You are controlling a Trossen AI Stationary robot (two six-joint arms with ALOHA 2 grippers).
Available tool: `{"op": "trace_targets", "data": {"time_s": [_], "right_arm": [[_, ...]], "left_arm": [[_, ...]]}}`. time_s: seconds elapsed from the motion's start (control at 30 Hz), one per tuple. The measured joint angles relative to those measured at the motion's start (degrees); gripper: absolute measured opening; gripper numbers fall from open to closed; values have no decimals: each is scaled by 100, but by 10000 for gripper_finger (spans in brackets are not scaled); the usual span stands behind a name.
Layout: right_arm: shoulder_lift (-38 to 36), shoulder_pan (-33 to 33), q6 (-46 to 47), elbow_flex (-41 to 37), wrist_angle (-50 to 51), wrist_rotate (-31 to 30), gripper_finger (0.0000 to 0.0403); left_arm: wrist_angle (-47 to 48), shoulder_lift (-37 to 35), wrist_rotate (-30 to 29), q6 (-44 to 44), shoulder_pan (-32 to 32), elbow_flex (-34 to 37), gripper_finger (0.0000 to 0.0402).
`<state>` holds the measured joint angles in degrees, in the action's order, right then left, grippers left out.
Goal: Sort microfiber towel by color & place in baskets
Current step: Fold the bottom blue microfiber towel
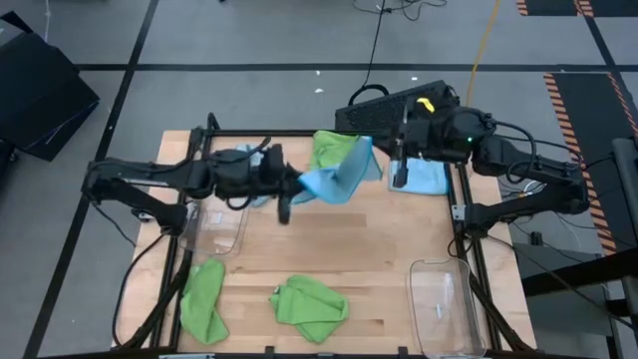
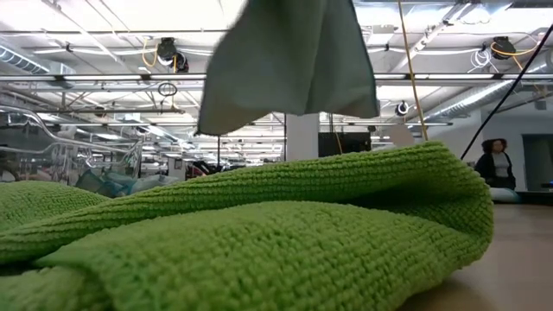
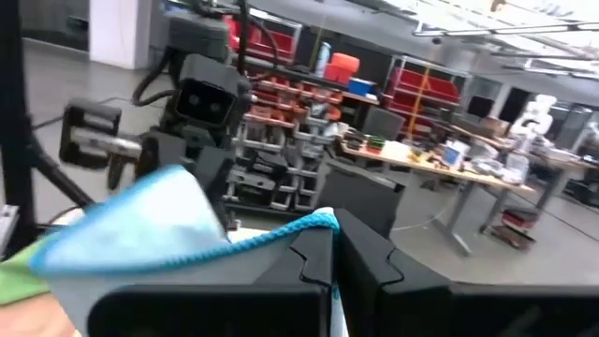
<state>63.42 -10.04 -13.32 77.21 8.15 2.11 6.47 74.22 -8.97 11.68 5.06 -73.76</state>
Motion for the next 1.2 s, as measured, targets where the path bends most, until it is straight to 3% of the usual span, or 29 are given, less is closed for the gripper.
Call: {"op": "trace_targets", "data": {"time_s": [0.2,0.43,0.6,0.73,0.93,1.2], "right_arm": [[-4,194,71,0,66,27,0],[-4,209,714,2,785,854,0],[-4,465,1056,0,1076,473,0],[73,571,959,2,1050,-468,0],[381,240,822,-236,593,-1663,0],[725,-725,852,-70,-476,-1534,0]], "left_arm": [[-256,-128,579,159,628,1,7],[807,-325,-38,544,1028,-8,7],[1748,-352,519,1751,1099,2,7],[2004,-350,772,1616,1078,2,7],[2094,-351,811,979,421,2,8],[3690,-546,2310,640,-1323,-242,8]]}}
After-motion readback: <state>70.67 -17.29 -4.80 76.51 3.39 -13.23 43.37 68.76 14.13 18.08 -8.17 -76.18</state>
